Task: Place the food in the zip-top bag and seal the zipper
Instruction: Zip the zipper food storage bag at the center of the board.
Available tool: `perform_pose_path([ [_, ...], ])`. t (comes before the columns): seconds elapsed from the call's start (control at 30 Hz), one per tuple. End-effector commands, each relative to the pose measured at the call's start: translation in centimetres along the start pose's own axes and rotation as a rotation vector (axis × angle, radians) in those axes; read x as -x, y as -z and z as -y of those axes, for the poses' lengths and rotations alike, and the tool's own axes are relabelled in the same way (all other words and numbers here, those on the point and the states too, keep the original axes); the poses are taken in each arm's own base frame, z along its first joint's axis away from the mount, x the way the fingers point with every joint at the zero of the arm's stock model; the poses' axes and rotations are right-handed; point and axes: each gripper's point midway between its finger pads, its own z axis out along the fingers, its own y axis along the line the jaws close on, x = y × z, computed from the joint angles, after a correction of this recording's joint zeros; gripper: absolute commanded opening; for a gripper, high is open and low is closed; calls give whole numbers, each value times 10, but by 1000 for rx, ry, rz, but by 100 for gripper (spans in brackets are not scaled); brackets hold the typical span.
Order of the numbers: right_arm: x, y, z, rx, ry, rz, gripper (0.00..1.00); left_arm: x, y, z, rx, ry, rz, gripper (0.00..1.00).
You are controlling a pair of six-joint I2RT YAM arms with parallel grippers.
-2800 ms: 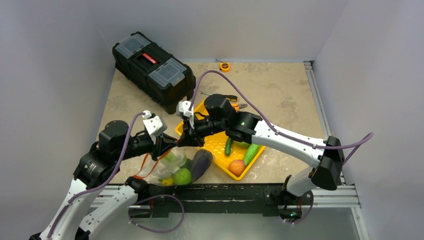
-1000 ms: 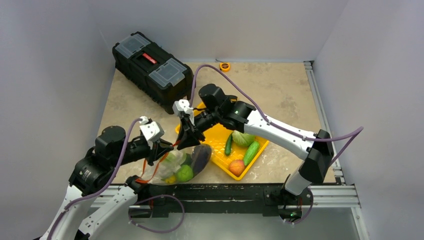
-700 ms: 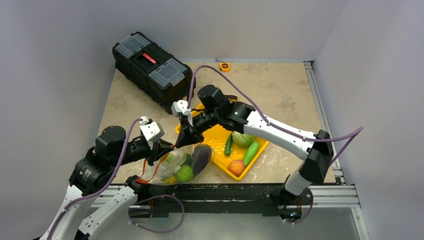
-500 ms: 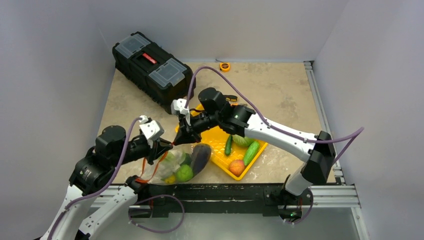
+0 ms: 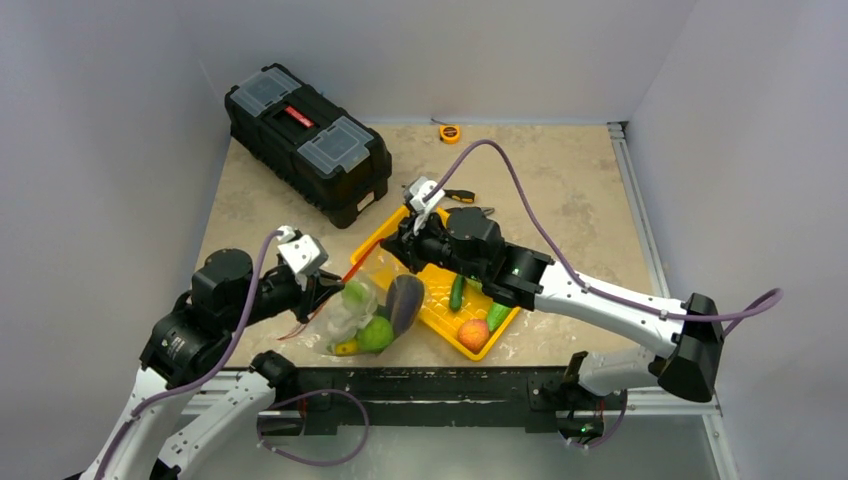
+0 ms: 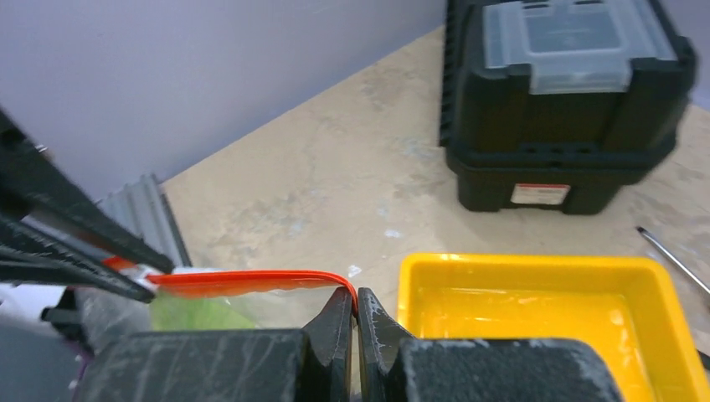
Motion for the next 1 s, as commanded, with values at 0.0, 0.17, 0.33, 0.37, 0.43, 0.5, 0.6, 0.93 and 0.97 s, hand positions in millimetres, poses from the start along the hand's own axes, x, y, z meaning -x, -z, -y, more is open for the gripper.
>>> perform_pose_path([
  [0.0,38,24,75,-365,-77,169,0,-2,13,6,-9,-2,-2,0],
  [0.17,34,37,98,-442,-111,179,0,-7,26,8,12,10,-9,0],
  [0.33,36,45,111,-472,-123,198,0,-17,38,13,15,34,-33,0],
  [0.37,37,46,113,-476,-123,202,0,-19,40,13,18,40,-38,0],
  [0.43,38,47,115,-482,-125,208,0,-23,45,14,27,49,-42,0],
  [0.5,39,48,118,-485,-124,210,0,-26,49,16,32,86,-50,0],
  [0.6,40,48,119,-482,-120,216,0,-27,58,17,57,127,-61,0],
  [0.93,57,43,82,-258,-27,271,0,-22,70,16,104,205,-69,7],
  [0.97,59,42,71,-201,-26,278,0,-22,70,15,107,210,-69,17],
])
